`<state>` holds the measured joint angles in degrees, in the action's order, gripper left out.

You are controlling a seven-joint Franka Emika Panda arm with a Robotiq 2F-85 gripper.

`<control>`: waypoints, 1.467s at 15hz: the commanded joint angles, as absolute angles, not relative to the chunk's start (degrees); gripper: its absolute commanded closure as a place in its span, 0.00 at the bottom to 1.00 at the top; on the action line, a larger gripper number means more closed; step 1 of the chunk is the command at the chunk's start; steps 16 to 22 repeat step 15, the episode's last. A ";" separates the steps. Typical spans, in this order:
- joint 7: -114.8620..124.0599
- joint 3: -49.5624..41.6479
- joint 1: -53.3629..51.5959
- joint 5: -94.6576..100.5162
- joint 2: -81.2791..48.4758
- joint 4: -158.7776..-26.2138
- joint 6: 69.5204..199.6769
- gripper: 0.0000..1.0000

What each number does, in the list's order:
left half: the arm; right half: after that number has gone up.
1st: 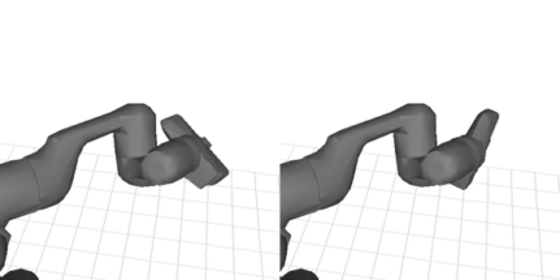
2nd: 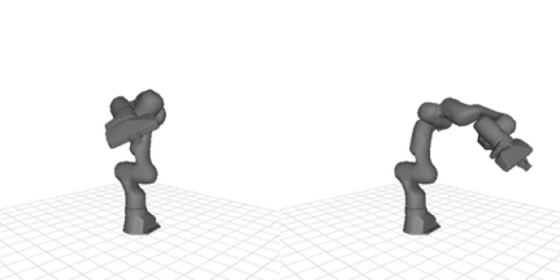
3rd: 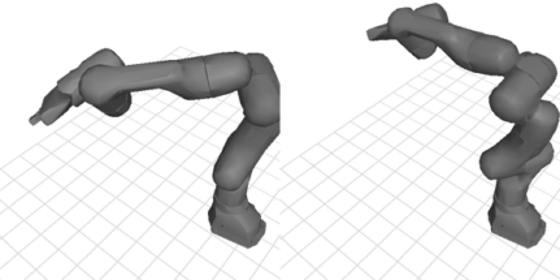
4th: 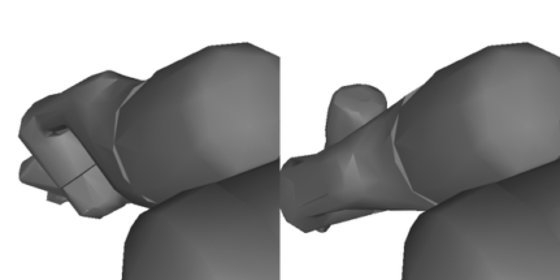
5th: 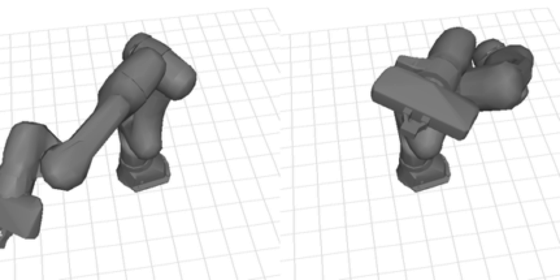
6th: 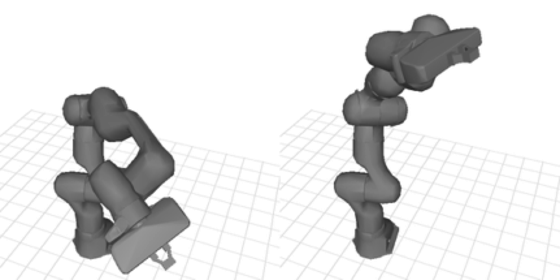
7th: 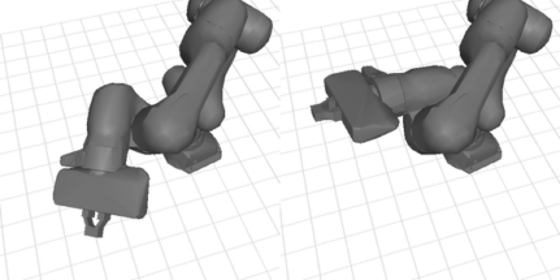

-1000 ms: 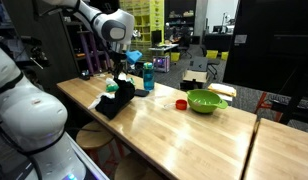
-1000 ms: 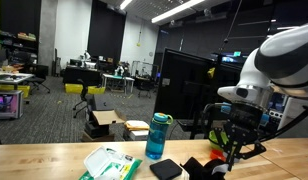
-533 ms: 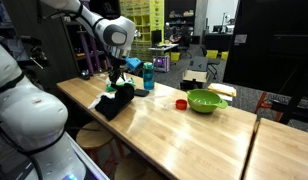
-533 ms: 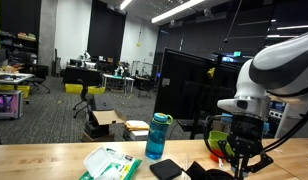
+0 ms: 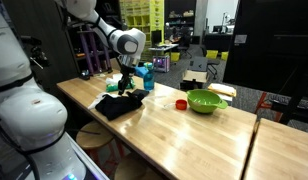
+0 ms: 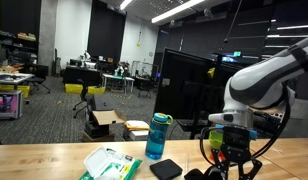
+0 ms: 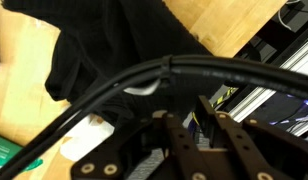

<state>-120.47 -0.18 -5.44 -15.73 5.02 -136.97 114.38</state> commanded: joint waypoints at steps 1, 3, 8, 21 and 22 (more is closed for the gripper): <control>-119.97 0.04 -3.97 -13.83 0.63 -133.39 113.27 0.42; -119.33 -0.07 -2.92 -13.26 0.21 -132.67 113.02 0.27; -112.59 -2.11 0.88 -11.20 3.69 -132.20 114.29 0.00; -106.11 -5.65 3.97 -7.91 5.62 -129.72 114.32 0.00; -106.11 -5.65 3.97 -7.91 5.62 -129.72 114.32 0.00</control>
